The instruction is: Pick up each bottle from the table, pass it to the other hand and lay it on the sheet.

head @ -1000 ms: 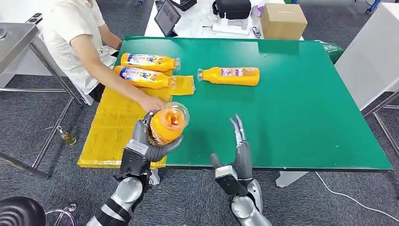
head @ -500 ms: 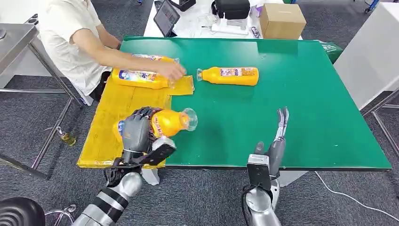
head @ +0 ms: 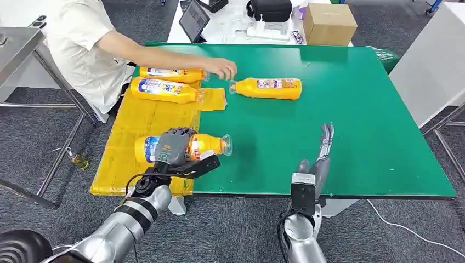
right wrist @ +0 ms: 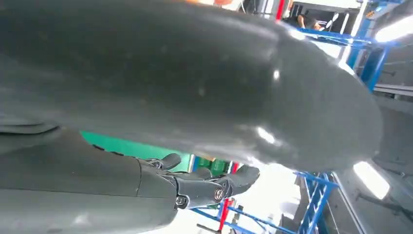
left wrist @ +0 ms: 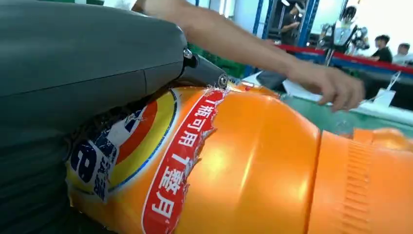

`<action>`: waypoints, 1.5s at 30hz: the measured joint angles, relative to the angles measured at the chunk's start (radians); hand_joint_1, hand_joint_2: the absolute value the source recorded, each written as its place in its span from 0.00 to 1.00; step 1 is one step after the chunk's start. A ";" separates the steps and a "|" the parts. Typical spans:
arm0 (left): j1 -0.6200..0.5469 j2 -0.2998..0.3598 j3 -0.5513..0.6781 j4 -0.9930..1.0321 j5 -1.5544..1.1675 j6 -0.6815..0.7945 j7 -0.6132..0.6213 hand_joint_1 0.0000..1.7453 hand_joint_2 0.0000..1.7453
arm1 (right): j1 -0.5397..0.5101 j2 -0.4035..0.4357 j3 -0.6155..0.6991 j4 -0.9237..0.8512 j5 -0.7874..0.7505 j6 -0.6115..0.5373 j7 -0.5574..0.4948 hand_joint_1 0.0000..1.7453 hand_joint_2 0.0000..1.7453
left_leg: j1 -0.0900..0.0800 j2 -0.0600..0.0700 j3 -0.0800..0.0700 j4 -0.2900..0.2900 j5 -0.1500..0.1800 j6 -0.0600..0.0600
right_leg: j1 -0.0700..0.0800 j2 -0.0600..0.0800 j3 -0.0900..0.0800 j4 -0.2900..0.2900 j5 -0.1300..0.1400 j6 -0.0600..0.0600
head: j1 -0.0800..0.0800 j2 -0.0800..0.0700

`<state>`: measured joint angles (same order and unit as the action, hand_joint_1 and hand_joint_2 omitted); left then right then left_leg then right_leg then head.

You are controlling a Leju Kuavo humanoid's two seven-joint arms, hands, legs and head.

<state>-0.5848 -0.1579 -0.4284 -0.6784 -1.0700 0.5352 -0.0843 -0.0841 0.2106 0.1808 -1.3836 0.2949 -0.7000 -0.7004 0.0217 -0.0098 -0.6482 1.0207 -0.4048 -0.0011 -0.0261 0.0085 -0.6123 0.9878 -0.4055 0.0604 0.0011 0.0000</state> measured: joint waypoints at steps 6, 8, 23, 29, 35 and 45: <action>-0.019 -0.008 0.000 0.048 0.000 0.000 0.002 1.00 1.00 | -0.005 0.000 0.007 0.016 -0.004 0.000 0.000 0.00 0.00 | 0.000 0.000 0.000 0.000 0.000 0.000 | 0.000 0.000 0.000 0.000 0.000 0.000 | 0.000 0.000; -0.021 -0.009 0.000 0.056 0.000 0.000 0.002 1.00 1.00 | -0.005 0.000 0.009 0.018 -0.005 0.000 0.000 0.00 0.00 | 0.000 0.000 0.000 0.000 0.000 0.000 | 0.000 0.000 0.000 0.000 0.000 0.000 | 0.000 0.000; -0.060 -0.013 0.018 0.132 0.048 -0.029 0.008 0.82 1.00 | -0.021 -0.002 0.022 0.050 -0.035 0.000 0.000 0.00 0.00 | 0.000 0.000 0.000 0.000 0.000 0.000 | 0.000 0.000 0.000 0.000 0.000 0.000 | 0.000 0.000; -0.100 -0.017 0.060 0.203 0.139 -0.123 -0.005 0.02 1.00 | -0.045 -0.003 0.036 0.100 -0.068 0.000 0.000 0.00 0.00 | 0.000 0.000 0.000 0.000 0.000 0.000 | 0.000 0.000 0.000 0.000 0.000 0.000 | 0.000 0.000; -0.154 -0.023 0.095 0.255 0.215 -0.474 -0.032 0.00 1.00 | -0.060 -0.015 0.035 0.150 -0.093 0.000 0.000 0.00 0.00 | 0.000 -0.001 0.000 0.000 0.000 0.000 | 0.000 0.000 0.002 0.000 0.000 0.000 | 0.000 0.000; -0.171 -0.019 0.095 0.272 0.215 -0.537 -0.037 0.00 1.00 | -0.063 -0.031 0.031 0.181 -0.087 0.000 0.000 0.00 0.00 | 0.000 0.000 0.004 0.000 0.000 0.000 | 0.000 0.000 0.004 0.000 0.000 0.000 | 0.000 0.000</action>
<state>-0.7558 -0.1774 -0.3338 -0.4067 -0.8553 -0.0019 -0.1217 -0.1466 0.1801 0.2113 -1.2028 0.2083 -0.7000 -0.7004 0.0216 -0.0101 -0.6439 1.0206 -0.4045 -0.0012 -0.0262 0.0082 -0.6078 0.9878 -0.4055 0.0603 0.0015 0.0000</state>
